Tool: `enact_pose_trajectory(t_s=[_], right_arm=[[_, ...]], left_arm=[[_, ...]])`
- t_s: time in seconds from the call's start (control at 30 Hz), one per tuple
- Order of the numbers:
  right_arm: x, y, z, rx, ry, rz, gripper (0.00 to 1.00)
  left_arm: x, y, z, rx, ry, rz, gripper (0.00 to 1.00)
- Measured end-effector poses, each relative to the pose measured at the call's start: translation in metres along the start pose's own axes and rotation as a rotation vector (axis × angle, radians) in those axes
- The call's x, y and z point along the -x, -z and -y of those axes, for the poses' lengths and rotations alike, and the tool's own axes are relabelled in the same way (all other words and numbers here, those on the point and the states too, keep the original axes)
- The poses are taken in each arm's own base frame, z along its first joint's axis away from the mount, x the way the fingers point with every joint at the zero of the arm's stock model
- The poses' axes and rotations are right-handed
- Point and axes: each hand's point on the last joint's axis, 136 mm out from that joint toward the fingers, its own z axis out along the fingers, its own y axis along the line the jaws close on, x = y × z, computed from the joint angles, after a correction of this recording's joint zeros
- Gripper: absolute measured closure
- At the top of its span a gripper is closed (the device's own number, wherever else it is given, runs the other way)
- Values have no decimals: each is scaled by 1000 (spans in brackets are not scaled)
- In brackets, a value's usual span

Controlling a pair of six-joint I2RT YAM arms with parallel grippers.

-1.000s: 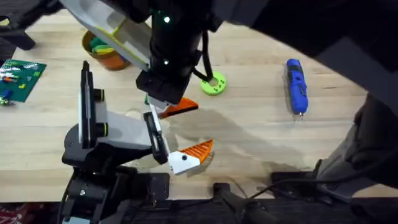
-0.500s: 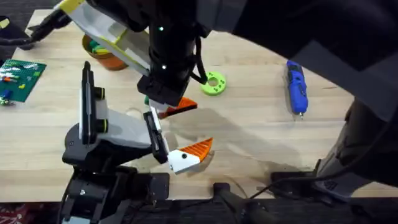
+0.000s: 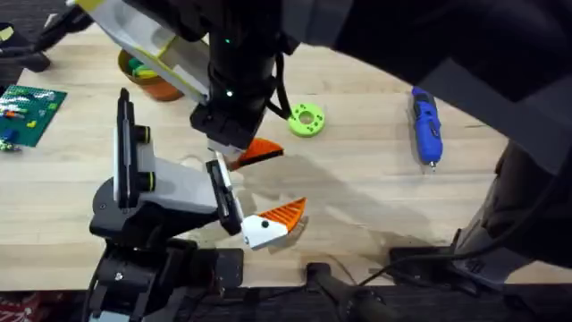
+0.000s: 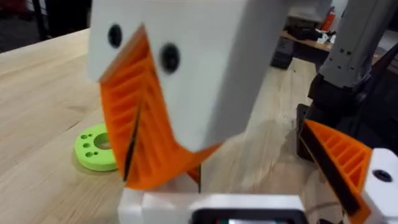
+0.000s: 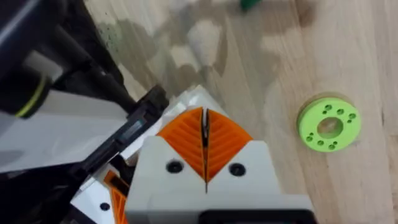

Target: Pick up the gripper from the table and insert it into the empty holder that is missing its gripper. Then pick up a screw, insert it into the mounting hole, and use the screwdriver to tighten it. Finally, clean up the table by picking up the vegetable and placing it into the bucket.

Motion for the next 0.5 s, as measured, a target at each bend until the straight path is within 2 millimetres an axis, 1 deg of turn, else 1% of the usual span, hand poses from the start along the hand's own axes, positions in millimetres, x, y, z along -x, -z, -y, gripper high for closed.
enact_pose_trajectory(t_s=[0.1, 0.3, 0.33, 0.5], right_arm=[[4, -3, 1, -2, 1, 8, 992], [3, -4, 1, -3, 1, 4, 992], [3, -4, 1, -3, -1, 3, 977], [1, -3, 3, -11, -4, -4, 726]], left_arm=[[0, 0, 0, -2, 0, 0, 14], [0, 0, 0, -3, 2, -1, 14], [0, 0, 1, -4, 2, -1, 14], [0, 0, 2, -9, 2, -1, 14]])
